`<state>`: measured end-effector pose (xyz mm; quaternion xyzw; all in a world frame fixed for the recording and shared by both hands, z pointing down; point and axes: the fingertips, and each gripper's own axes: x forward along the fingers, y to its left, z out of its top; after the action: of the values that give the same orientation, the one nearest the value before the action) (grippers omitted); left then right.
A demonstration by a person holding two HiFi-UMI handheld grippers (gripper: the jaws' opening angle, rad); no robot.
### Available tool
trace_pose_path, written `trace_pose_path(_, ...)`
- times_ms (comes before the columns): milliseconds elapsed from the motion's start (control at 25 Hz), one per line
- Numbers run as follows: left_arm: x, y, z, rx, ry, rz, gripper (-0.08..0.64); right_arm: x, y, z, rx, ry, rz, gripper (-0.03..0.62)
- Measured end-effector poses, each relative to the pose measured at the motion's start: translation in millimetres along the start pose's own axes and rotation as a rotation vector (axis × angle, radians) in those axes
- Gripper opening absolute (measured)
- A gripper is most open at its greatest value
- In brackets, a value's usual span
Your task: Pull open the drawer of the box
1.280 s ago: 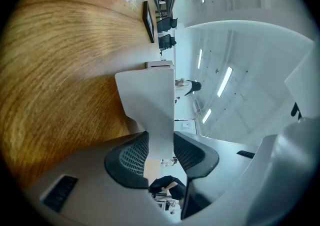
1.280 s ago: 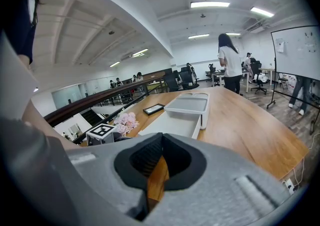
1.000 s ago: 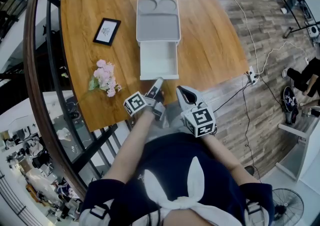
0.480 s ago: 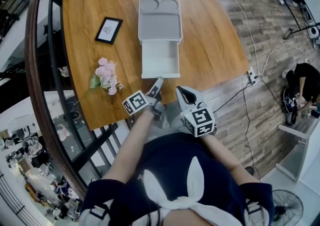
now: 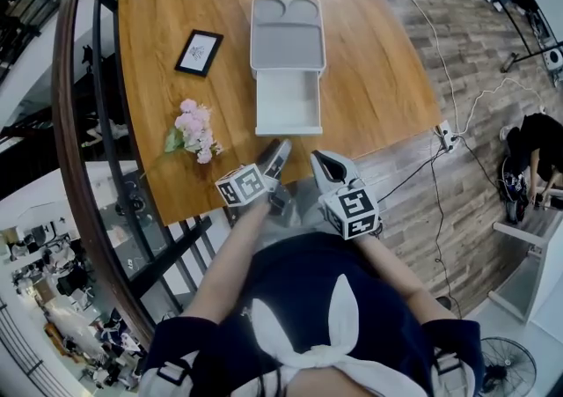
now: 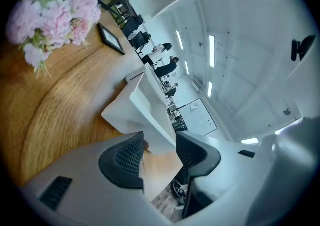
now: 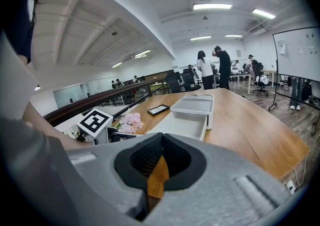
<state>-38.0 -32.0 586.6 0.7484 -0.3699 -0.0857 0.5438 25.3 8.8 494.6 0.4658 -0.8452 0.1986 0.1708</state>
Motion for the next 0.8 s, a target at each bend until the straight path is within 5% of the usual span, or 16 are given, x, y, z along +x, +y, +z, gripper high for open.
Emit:
trace_pose_path(520, -33.8, -37.1, 19.9, 0.440, -0.007, 0.072, 0.119, -5.3, 14.9, 6.7, -0.003, -0.039, -0.007, -0.002)
trace_pose_path(800, -52.8, -54.2, 21.1, 0.553, -0.017, 0.098, 0.039, -14.2, 27.6, 9.4, -0.009, -0.064, -0.012, -0.002)
